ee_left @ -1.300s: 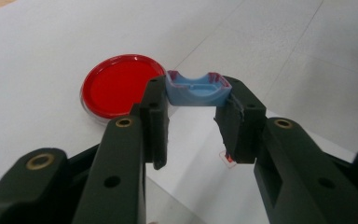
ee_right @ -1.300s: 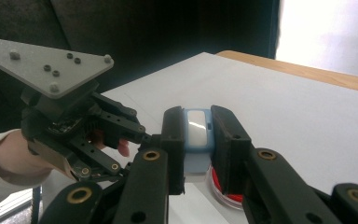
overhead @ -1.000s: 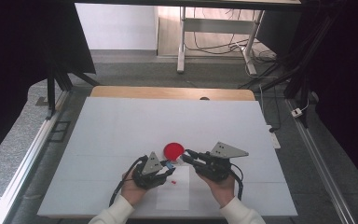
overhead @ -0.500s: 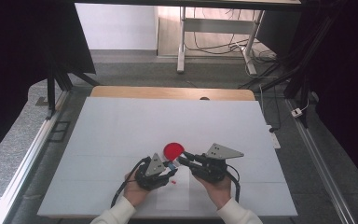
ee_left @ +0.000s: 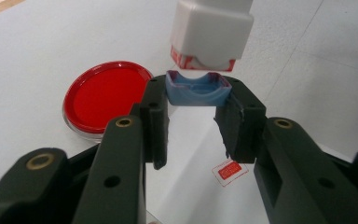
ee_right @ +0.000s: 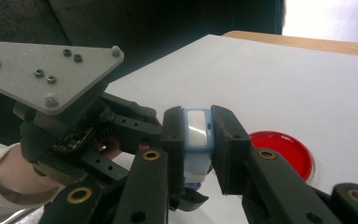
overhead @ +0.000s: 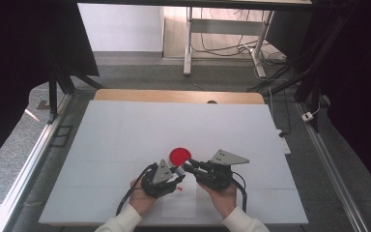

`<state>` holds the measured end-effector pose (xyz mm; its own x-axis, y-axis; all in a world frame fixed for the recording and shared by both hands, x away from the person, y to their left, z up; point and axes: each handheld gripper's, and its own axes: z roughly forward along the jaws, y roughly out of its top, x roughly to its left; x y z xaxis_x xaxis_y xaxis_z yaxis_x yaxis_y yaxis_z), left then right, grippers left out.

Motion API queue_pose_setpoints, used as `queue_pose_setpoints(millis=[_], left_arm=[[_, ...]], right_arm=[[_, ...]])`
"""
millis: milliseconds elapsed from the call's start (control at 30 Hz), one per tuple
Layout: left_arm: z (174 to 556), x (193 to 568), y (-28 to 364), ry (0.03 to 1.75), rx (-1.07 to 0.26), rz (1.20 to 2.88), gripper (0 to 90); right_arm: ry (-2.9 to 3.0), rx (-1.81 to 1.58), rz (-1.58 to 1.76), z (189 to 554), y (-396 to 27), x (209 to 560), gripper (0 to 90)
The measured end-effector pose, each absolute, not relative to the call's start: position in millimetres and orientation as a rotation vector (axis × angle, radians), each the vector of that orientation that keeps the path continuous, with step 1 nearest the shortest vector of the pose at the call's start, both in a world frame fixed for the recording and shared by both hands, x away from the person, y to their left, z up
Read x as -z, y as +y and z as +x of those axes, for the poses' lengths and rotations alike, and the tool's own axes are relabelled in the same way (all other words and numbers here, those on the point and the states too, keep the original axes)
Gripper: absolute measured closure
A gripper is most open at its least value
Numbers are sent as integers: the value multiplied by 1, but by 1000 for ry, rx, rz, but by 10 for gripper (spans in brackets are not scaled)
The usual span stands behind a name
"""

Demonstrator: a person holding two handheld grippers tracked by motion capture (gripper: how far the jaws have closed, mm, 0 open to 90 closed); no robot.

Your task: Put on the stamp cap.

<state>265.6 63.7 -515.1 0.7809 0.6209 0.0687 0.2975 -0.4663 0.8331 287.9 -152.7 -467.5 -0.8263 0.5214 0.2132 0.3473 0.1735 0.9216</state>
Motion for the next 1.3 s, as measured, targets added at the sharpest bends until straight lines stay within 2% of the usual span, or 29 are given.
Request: queue_pose_setpoints(millis=[1300], left_arm=[[262,515,60,679,-517,2070,640]], right_arm=[[2267,-1744,1002,287,-150,473,749]])
